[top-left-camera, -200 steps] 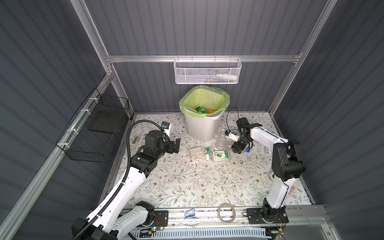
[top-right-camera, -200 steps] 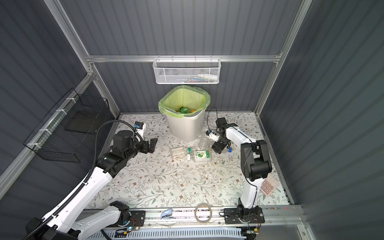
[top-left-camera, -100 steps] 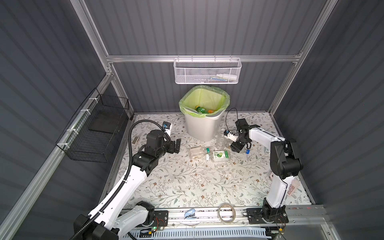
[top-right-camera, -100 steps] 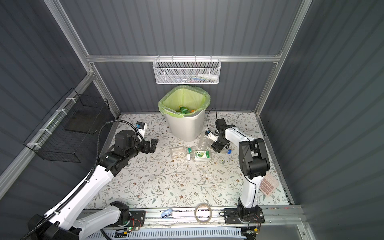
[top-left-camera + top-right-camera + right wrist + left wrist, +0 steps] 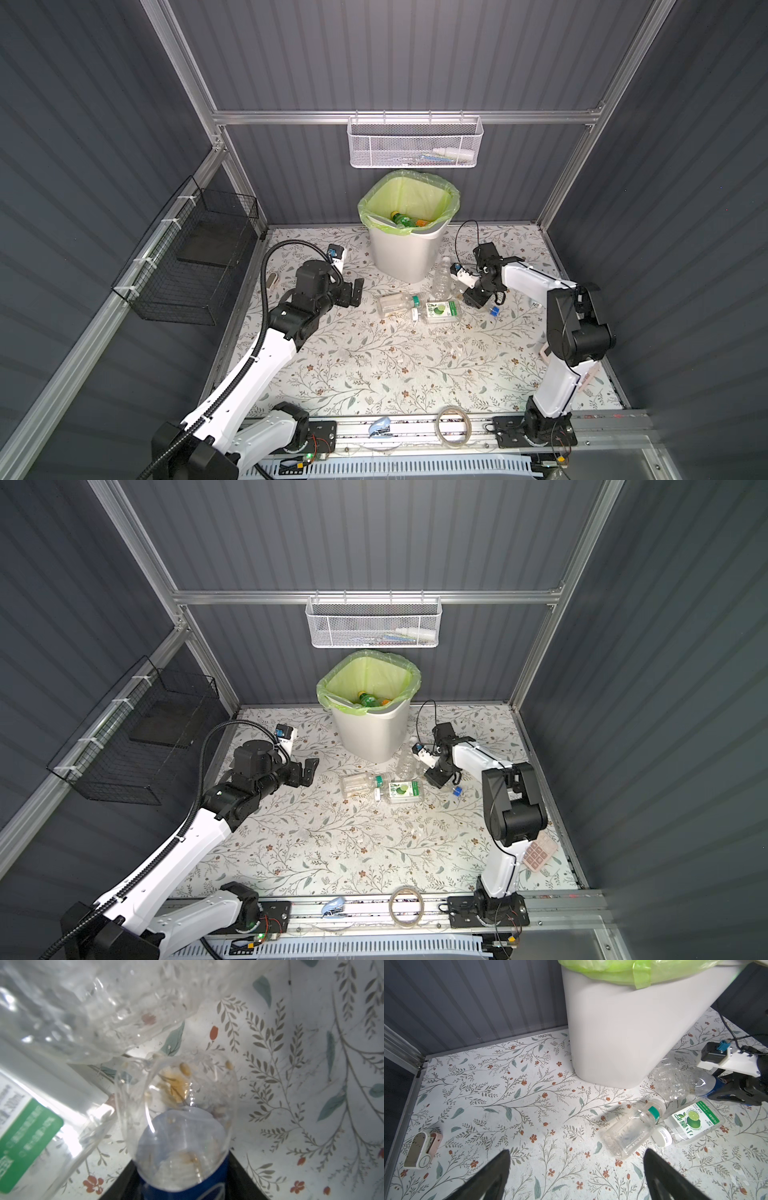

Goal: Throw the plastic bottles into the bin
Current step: 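Grasp the blue-label clear bottle with the right gripper and lift it, then carry the blue-label bottle over the bin with the right gripper and release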

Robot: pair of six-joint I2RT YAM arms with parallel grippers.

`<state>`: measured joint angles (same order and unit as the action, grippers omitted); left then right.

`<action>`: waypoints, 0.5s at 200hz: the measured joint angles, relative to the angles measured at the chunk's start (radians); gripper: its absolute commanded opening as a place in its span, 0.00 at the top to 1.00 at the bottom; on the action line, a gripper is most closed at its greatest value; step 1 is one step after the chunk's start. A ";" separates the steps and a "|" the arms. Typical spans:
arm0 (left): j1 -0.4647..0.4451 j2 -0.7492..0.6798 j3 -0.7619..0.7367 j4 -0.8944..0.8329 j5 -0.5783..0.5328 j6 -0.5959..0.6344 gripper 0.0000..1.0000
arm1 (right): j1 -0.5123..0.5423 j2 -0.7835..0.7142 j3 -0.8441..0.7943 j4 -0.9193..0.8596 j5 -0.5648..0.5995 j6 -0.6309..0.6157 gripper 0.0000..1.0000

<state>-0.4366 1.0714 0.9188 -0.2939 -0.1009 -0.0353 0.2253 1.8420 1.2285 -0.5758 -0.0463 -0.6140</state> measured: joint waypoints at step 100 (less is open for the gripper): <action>0.000 0.040 -0.010 0.051 0.050 -0.005 0.00 | 0.000 -0.260 -0.161 0.119 -0.034 0.185 0.47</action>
<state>-0.4366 1.1114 0.9089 -0.2428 -0.0513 -0.0406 0.2253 1.5818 1.0676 -0.4564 -0.0799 -0.4294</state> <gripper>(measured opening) 0.997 0.527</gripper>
